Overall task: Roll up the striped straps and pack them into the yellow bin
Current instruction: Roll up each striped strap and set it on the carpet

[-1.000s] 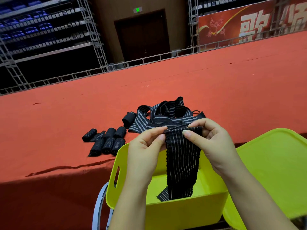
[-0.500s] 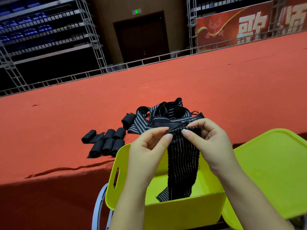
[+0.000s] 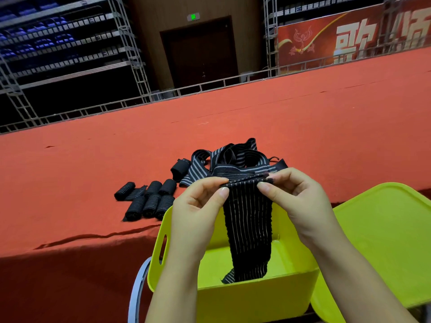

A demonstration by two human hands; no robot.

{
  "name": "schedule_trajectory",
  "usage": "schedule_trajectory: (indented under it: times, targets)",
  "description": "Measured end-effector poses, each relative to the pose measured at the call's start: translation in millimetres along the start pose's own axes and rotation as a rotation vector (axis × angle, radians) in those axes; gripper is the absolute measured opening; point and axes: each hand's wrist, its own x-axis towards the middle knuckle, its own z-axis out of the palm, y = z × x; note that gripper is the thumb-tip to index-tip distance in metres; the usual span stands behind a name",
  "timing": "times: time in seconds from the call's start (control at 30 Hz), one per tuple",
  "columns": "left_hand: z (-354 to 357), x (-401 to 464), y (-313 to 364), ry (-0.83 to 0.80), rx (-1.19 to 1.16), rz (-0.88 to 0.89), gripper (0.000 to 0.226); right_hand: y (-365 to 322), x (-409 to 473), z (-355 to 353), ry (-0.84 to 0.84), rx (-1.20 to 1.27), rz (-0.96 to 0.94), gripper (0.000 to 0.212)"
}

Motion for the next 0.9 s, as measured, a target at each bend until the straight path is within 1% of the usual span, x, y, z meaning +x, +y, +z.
schedule_trajectory:
  times: [0.13, 0.23, 0.33, 0.43, 0.53, 0.63, 0.77, 0.9]
  targets:
    - [0, 0, -2, -0.016, -0.037, -0.008, 0.025, -1, 3, -1, 0.026, 0.121, 0.085, 0.029]
    - [-2, 1, -3, -0.036, -0.094, -0.038, 0.016, -3, 3, -4, -0.019, 0.155, 0.097, 0.038]
    - [-2, 3, -2, -0.089, -0.109, -0.099, 0.016, -5, 3, -6, -0.066, 0.173, 0.085, 0.048]
    - [2, 2, 1, -0.115, -0.092, -0.091, 0.021, -8, 1, -4, -0.091, 0.135, 0.090, 0.039]
    - [2, -1, 0, -0.111, -0.059, -0.057, 0.015, -12, -5, -1, -0.168, 0.036, 0.065, 0.030]
    - [1, -3, -4, -0.121, -0.021, -0.049, 0.015, -13, -8, 0, -0.193, -0.080, 0.054, 0.012]
    - [3, -5, -4, -0.124, -0.012, -0.041, 0.015, -10, -8, -1, -0.123, -0.176, -0.019, 0.017]
    - [4, -5, -3, -0.129, -0.041, -0.079, 0.017, -11, -7, -1, -0.141, -0.160, -0.016, 0.019]
